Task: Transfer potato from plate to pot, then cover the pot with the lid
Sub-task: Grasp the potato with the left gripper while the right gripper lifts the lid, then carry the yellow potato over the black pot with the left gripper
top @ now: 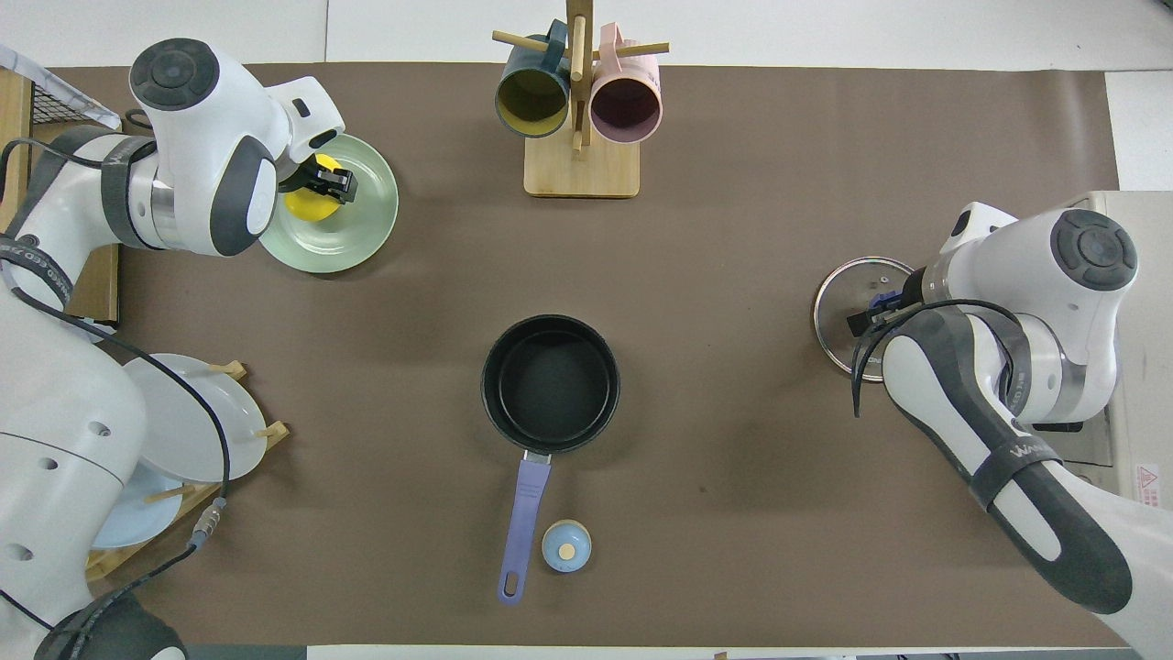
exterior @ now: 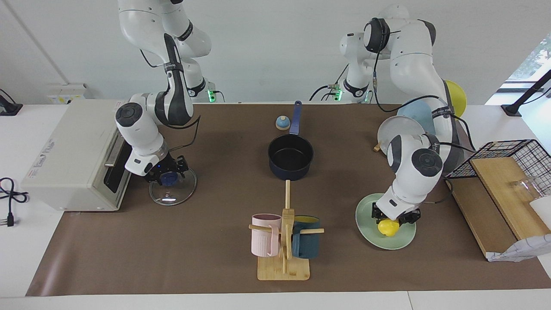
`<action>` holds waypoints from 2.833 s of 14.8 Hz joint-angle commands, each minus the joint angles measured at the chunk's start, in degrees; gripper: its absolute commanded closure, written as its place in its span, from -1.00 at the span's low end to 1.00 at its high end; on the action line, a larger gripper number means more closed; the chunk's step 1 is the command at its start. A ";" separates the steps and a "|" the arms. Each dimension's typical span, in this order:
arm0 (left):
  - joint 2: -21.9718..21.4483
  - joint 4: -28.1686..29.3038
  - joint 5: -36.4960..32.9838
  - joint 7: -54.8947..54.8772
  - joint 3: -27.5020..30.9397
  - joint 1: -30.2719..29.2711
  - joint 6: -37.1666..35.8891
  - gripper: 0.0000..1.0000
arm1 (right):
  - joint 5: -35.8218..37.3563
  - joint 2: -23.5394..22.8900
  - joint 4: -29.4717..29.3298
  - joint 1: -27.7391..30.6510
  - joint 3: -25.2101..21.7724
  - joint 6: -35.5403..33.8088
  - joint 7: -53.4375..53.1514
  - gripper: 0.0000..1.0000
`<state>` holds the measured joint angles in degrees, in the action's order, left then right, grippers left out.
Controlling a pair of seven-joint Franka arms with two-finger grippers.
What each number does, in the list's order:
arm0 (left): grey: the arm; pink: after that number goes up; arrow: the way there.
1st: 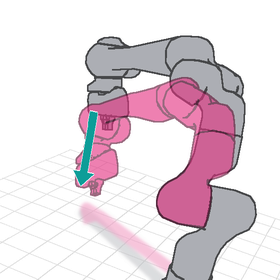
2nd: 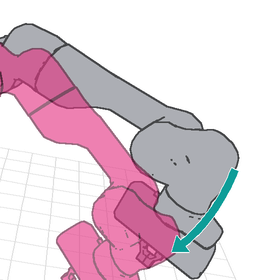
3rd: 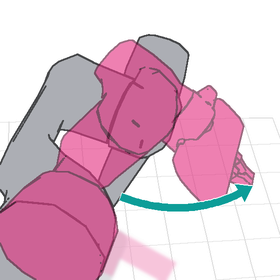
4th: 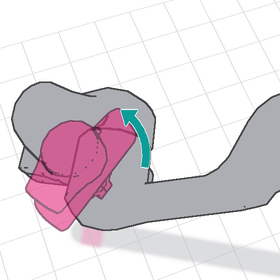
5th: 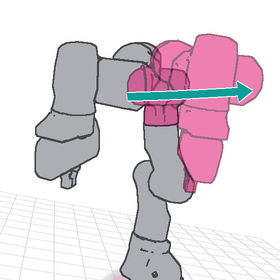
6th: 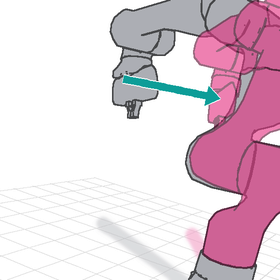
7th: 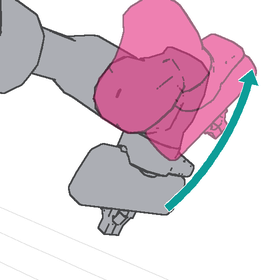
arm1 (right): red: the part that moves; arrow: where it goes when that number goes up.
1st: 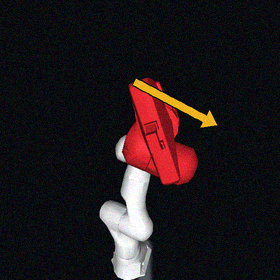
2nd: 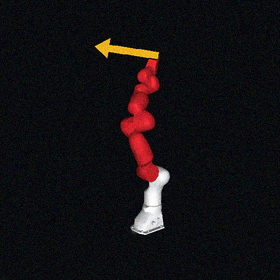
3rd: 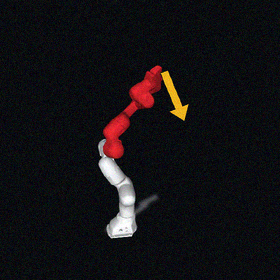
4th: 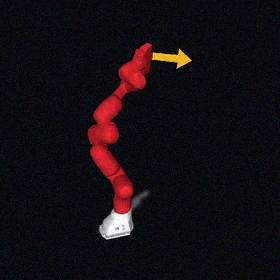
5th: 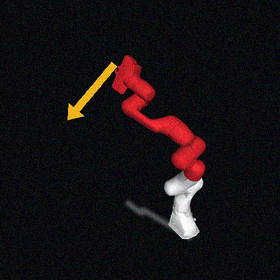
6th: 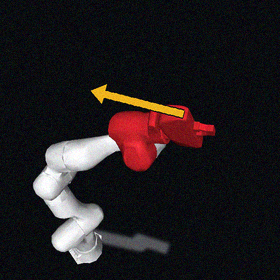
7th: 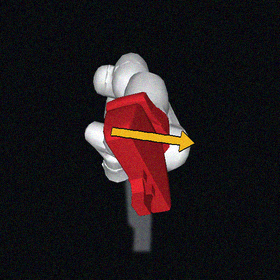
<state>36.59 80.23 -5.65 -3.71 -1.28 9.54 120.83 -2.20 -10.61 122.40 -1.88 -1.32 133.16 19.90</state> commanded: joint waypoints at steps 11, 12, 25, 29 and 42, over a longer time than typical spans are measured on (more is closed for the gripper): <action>-33.15 25.11 11.89 37.07 -0.12 19.70 -14.35 1.00 | -1.40 0.33 -6.01 0.47 0.27 -7.19 2.52 1.00; -34.73 29.24 11.89 39.54 -0.12 22.16 -9.96 1.00 | -1.05 0.33 -7.68 0.39 0.27 -8.95 2.52 1.00; -27.98 38.86 11.80 47.21 0.05 31.76 11.53 1.00 | -0.52 0.42 -18.86 -4.63 0.53 -23.21 -2.49 1.00; -25.96 39.21 11.71 47.30 0.14 32.20 13.10 1.00 | -0.52 0.16 -21.49 -4.80 0.53 -25.22 -2.49 1.00; -25.78 41.76 11.01 47.13 0.23 33.61 15.22 -0.95 | -0.26 -0.20 -23.17 -8.84 0.62 -27.08 -6.80 1.00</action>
<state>11.44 120.88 5.33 43.40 -2.21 41.92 135.06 -2.22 -10.44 100.72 -10.64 -0.92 106.97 14.08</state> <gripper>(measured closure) 0.326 0.339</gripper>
